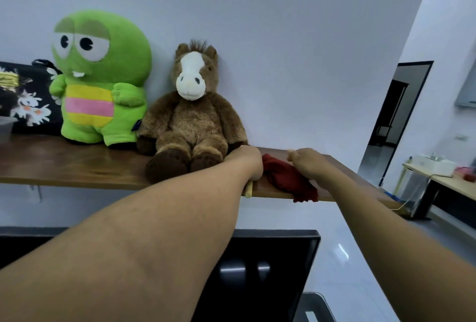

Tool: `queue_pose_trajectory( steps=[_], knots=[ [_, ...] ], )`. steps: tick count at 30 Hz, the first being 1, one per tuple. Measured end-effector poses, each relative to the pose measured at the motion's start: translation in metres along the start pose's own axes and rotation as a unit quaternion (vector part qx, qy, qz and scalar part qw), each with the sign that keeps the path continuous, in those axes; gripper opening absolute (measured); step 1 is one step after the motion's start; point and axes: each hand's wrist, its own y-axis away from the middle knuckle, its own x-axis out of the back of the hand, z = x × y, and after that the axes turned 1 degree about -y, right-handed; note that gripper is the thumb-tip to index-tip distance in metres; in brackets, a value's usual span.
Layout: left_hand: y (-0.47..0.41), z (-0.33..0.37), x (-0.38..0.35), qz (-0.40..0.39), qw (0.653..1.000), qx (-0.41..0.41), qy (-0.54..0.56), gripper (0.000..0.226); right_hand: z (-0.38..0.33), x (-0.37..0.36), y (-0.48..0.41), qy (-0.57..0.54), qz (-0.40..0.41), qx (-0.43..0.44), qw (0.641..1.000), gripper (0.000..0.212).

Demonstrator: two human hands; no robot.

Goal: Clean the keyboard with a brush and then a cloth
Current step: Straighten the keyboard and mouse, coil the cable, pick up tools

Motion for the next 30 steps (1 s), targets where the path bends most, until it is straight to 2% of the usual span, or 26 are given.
queue_pose_trajectory(
  steps=[2, 5, 7, 10, 14, 17, 20, 23, 26, 28, 30],
  knots=[
    [0.000, 0.000, 0.000, -0.009, 1.000, 0.000, 0.006, 0.028, 0.007, 0.005, 0.000, 0.006, -0.003, -0.040, 0.999, 0.037],
    [0.000, -0.001, 0.000, -0.014, 1.000, -0.006, 0.022, 0.025, 0.011, 0.006, 0.004, 0.001, -0.090, -0.098, 0.991, 0.038],
    [0.001, -0.002, 0.000, -0.015, 0.999, -0.005, 0.033, 0.025, 0.009, 0.003, 0.002, 0.010, -0.097, -0.104, 0.990, 0.030],
    [0.001, -0.002, 0.001, -0.002, 0.999, -0.002, 0.048, 0.020, 0.005, 0.006, -0.010, 0.082, -0.006, -0.047, 0.995, 0.023],
    [-0.001, -0.002, 0.004, 0.015, 0.998, 0.016, 0.055, 0.018, 0.009, 0.019, -0.025, 0.088, 0.120, -0.011, 0.989, 0.016],
    [-0.002, -0.006, 0.002, 0.043, 0.993, 0.009, 0.110, 0.023, 0.020, 0.023, -0.026, 0.159, 0.145, -0.014, 0.976, 0.019],
    [-0.002, -0.008, -0.002, 0.068, 0.989, 0.004, 0.130, 0.029, 0.026, 0.017, -0.021, 0.142, 0.144, 0.011, 0.979, 0.023],
    [-0.006, -0.006, -0.002, 0.047, 0.994, -0.003, 0.101, 0.024, 0.018, 0.007, -0.008, 0.113, 0.093, 0.119, 0.982, 0.022],
    [-0.006, -0.004, -0.003, 0.036, 0.993, 0.000, 0.111, 0.023, 0.009, -0.006, 0.005, 0.181, -0.011, 0.153, 0.971, 0.037],
    [-0.007, -0.006, -0.004, 0.029, 0.993, 0.001, 0.114, 0.024, 0.015, -0.015, 0.006, 0.205, -0.019, 0.182, 0.962, 0.032],
    [-0.005, -0.006, -0.003, 0.018, 0.996, 0.001, 0.082, 0.022, 0.020, -0.022, 0.011, 0.173, -0.010, 0.208, 0.963, 0.023]
  ],
)
